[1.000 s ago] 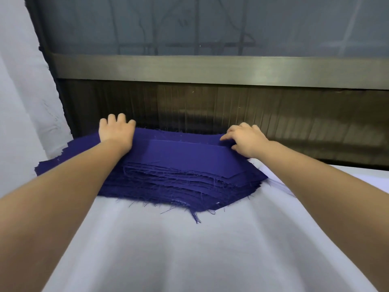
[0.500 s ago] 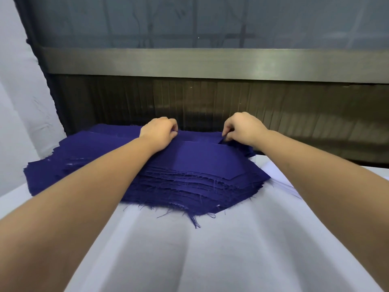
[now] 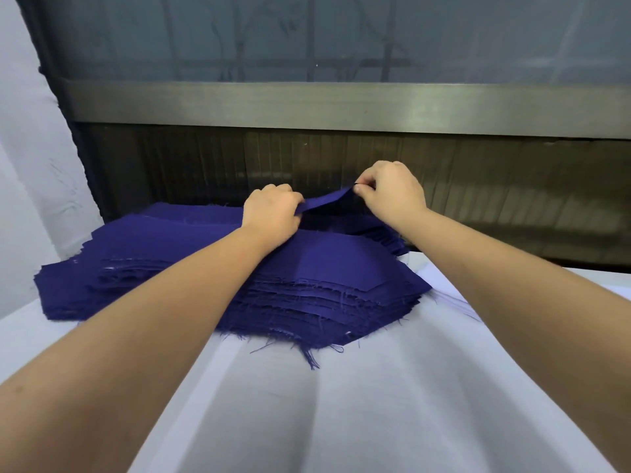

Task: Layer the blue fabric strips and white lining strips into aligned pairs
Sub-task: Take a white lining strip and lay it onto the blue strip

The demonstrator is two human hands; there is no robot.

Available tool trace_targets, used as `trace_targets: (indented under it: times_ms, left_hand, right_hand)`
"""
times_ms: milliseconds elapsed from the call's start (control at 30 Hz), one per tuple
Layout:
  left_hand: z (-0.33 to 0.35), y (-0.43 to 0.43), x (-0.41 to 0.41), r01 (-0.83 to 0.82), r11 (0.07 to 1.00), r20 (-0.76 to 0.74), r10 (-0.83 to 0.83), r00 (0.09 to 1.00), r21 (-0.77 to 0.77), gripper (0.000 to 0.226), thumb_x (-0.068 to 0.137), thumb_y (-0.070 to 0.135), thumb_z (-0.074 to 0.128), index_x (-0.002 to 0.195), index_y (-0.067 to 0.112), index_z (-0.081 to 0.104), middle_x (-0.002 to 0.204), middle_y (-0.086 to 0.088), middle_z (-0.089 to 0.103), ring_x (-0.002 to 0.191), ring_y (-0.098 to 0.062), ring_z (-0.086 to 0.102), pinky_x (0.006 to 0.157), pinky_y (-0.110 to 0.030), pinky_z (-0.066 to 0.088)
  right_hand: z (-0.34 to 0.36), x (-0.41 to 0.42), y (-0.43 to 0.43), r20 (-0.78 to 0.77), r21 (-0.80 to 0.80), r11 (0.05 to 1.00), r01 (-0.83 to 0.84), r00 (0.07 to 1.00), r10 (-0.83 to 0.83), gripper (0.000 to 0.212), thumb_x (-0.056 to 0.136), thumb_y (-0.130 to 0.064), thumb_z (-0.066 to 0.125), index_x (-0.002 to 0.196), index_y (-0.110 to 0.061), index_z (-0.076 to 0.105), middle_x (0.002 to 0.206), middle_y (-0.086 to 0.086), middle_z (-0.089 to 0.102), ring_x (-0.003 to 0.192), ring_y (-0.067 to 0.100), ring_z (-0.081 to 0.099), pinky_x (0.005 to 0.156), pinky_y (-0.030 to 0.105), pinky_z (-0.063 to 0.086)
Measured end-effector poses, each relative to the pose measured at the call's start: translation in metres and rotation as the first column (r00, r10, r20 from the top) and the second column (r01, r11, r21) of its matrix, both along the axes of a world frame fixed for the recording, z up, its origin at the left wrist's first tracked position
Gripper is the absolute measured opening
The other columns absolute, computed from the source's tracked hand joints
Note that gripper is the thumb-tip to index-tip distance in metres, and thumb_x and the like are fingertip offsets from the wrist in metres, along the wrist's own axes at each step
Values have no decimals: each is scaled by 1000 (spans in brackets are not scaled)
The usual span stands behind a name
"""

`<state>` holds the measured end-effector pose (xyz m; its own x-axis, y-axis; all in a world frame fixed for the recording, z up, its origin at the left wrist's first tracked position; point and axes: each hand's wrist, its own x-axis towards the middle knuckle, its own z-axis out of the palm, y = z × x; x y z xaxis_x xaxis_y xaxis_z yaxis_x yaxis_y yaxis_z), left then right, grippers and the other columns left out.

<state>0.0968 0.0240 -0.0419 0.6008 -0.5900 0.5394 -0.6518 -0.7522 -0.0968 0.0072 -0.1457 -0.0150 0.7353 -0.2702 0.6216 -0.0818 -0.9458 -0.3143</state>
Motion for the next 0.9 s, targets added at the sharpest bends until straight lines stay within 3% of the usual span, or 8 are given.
trace_targets:
  times_ms: [167,267,333,400,533,600,767,900]
  left_hand:
    - [0,20,7,-146,989,27,147,989,-27,27,94,15,50,117,18,62,117,-7,58,107,-29,51,86,-38,37]
    - [-3,33,10,-178,984,49,179,983,-25,28,95,14,48,119,20,61,117,-6,58,107,-29,50,86,-37,35]
    - [-5,38,9,-186,982,65,186,980,-17,28,95,14,47,119,20,61,117,-6,58,106,-28,50,85,-36,34]
    - [-6,41,7,-180,984,82,181,980,-15,28,96,14,47,120,21,61,117,-5,57,105,-27,49,83,-35,32]
    - [-5,39,-2,-136,990,124,139,983,-35,27,97,17,47,121,20,60,117,-5,58,105,-27,49,83,-35,31]
    - [-4,36,-9,-97,994,133,103,986,-51,28,98,19,45,122,19,59,118,-6,58,106,-28,49,84,-36,32]
    - [-12,30,-31,70,996,184,-60,981,-48,26,98,23,47,118,18,63,114,-6,61,103,-29,52,81,-37,32]
    - [-21,30,-51,184,983,239,-181,954,8,19,94,18,56,103,9,70,97,-13,66,86,-35,57,72,-43,37]
  right_hand:
    - [-5,-19,-2,104,123,992,31,994,-44,18,94,-21,53,98,-18,69,103,1,66,96,25,59,74,28,40]
    - [-9,-36,-10,152,235,972,31,986,-68,15,94,-20,51,93,-18,65,85,2,68,78,24,65,76,32,47]
    - [-12,-48,-19,171,297,955,22,982,-75,14,94,-18,50,87,-21,61,67,-4,63,57,14,65,75,33,50]
    - [-16,-61,-29,197,350,937,6,977,-79,14,95,-15,49,85,-20,59,64,-8,60,46,6,61,71,33,51]
    - [-25,-91,-48,275,521,852,-53,955,-109,13,97,-12,44,90,-15,54,78,-3,64,48,10,65,40,17,44]
    - [-32,-110,-56,302,604,793,-82,944,-132,14,98,-11,41,91,-15,52,80,-4,63,48,11,66,33,16,38]
    - [-55,-161,-75,239,610,791,-49,963,-125,29,97,0,38,86,-20,56,79,-2,64,51,11,67,35,17,41]
    - [-70,-193,-86,205,599,800,-33,972,-113,38,96,4,37,81,-24,58,73,1,63,51,11,66,37,17,43]
